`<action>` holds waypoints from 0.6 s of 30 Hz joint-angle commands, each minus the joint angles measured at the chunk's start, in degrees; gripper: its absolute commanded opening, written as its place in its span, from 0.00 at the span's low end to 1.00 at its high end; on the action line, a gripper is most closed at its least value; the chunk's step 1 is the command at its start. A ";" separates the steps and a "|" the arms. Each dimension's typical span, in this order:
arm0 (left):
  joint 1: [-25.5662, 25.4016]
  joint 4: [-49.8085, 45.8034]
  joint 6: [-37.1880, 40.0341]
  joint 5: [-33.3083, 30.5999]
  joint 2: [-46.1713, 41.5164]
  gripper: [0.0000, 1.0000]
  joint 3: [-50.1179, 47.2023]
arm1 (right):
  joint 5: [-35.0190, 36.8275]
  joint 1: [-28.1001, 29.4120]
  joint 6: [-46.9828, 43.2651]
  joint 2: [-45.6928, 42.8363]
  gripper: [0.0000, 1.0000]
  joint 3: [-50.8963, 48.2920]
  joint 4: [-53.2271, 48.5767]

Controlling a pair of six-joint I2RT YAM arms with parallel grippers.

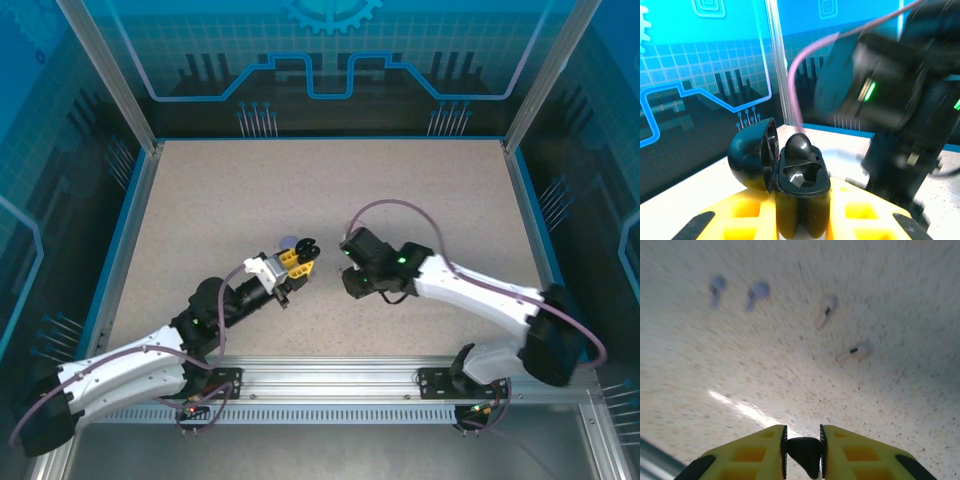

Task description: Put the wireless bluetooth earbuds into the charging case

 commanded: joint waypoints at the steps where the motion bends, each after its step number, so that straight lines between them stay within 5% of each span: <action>1: 0.03 3.77 -2.73 1.52 2.19 0.00 1.54 | 0.01 -0.51 -2.10 -8.58 0.24 -1.83 5.44; 9: -0.01 8.90 -6.29 4.91 8.22 0.00 3.28 | -7.25 -0.52 -7.19 -22.36 0.24 0.29 11.93; 18: -0.05 12.15 -6.88 10.46 12.61 0.00 4.53 | -13.24 4.59 -13.60 -17.26 0.24 9.37 12.85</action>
